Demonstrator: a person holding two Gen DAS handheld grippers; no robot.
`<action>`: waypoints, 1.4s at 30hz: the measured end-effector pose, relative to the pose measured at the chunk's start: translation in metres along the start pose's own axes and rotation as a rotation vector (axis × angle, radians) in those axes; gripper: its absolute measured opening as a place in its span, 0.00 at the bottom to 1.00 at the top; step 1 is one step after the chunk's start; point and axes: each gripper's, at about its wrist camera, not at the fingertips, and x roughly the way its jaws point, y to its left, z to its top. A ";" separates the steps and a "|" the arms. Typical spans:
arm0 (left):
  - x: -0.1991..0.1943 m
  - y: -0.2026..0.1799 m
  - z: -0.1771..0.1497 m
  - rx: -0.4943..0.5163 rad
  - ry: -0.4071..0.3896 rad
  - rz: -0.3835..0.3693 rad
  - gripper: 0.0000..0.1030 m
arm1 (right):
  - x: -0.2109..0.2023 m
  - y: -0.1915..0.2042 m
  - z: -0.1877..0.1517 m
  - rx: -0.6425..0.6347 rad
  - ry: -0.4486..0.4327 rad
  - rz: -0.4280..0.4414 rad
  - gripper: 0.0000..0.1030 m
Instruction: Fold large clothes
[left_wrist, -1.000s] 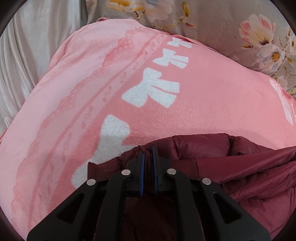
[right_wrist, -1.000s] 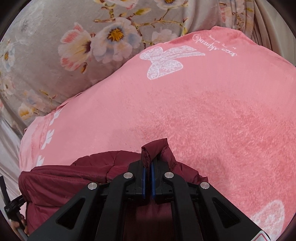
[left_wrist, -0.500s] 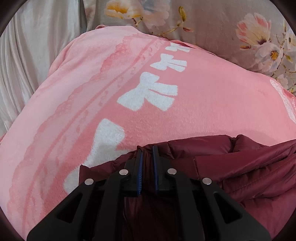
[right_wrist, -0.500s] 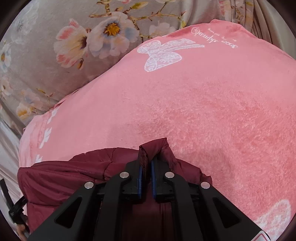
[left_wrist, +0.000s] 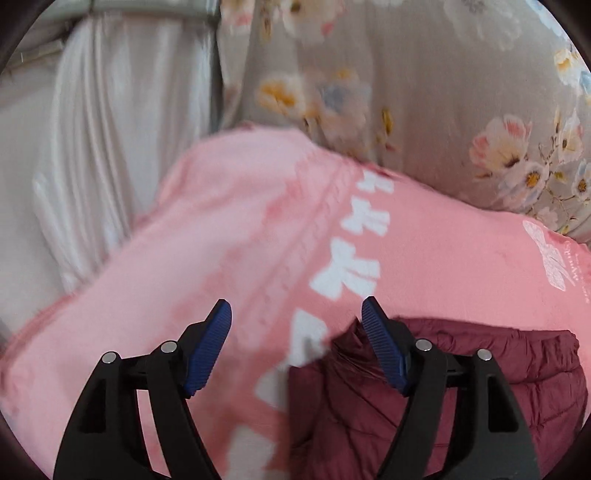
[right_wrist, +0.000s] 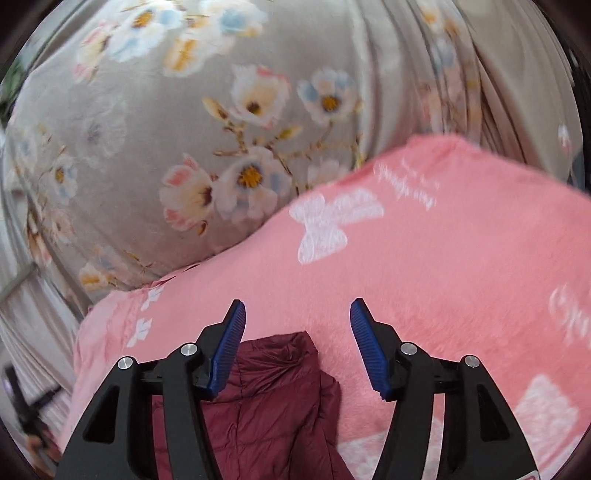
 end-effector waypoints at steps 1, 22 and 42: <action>-0.011 -0.003 0.006 0.011 -0.014 -0.001 0.68 | -0.006 0.013 0.000 -0.044 -0.005 -0.003 0.53; 0.061 -0.202 -0.068 0.287 0.269 -0.166 0.61 | 0.138 0.184 -0.126 -0.454 0.433 0.112 0.06; 0.101 -0.211 -0.080 0.276 0.206 -0.135 0.67 | 0.189 0.170 -0.138 -0.372 0.471 0.122 0.01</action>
